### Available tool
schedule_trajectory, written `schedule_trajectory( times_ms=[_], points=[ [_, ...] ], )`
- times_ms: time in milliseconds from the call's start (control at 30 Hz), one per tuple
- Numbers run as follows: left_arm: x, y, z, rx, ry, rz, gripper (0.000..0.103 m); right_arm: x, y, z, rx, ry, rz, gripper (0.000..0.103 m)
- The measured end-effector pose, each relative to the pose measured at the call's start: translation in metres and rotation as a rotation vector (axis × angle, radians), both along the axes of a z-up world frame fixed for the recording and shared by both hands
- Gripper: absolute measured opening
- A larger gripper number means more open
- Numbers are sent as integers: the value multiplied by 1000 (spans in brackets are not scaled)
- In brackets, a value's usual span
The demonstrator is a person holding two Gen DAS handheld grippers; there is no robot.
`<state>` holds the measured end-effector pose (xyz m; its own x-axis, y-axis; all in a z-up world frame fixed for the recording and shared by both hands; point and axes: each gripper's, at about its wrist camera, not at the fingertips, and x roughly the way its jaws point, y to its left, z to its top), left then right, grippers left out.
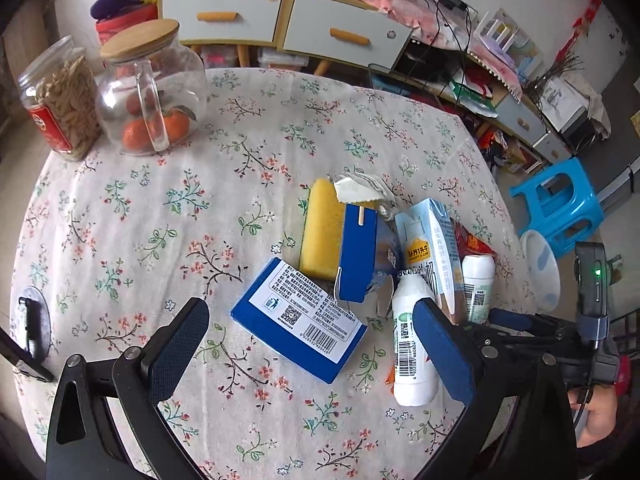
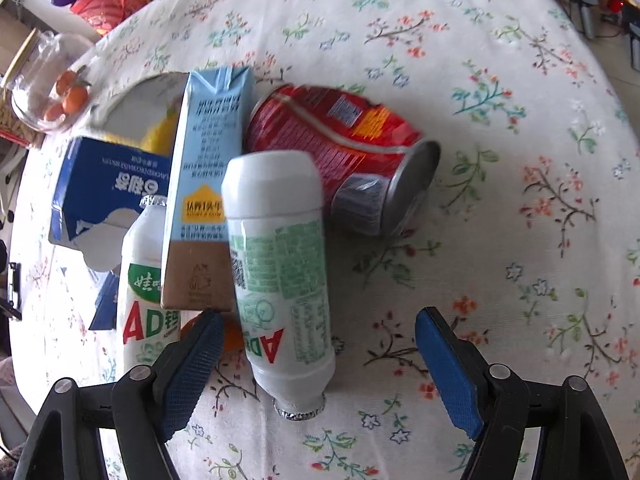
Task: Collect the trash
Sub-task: 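Grasp the white AD bottle with the right gripper while the left grasps the blue box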
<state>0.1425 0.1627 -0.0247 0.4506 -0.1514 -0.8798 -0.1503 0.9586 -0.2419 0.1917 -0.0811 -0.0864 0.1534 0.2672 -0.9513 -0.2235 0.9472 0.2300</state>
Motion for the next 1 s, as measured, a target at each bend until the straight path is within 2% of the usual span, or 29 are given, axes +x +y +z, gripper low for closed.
schedule_trajectory(
  times_ms=[67, 133, 200, 233, 467, 700, 800, 900, 933, 1000],
  points=[
    [2, -1, -2, -1, -1, -5, 99, 0, 3, -2, -7, 4, 15, 70],
    [4, -1, -4, -6, -2, -6, 97, -1, 4, -4, 0, 15, 26, 53],
    [6, -1, -8, -24, 0, -7, 93, -1, 5, -3, 24, 28, 35, 41],
    [8, -1, -10, -36, 2, -6, 90, -2, 6, -2, 31, 26, 39, 40],
    [24, -7, -23, -109, 9, -9, 67, -11, 9, 21, 39, -56, 65, 39],
    [39, -23, -33, -94, 24, -41, 48, -15, -4, 35, 62, -89, 47, 39],
    [43, -30, -37, -86, 32, -53, 33, -15, -13, 37, 60, -91, 27, 39],
    [44, -32, -32, -77, 9, -56, 26, -14, -24, 39, 64, -91, 4, 39],
    [43, -33, -29, -83, -2, -61, 17, -14, -28, 39, 65, -93, -4, 39],
    [40, -34, -21, -82, -22, -64, 17, -13, -36, 42, 71, -96, -21, 39]
  ],
)
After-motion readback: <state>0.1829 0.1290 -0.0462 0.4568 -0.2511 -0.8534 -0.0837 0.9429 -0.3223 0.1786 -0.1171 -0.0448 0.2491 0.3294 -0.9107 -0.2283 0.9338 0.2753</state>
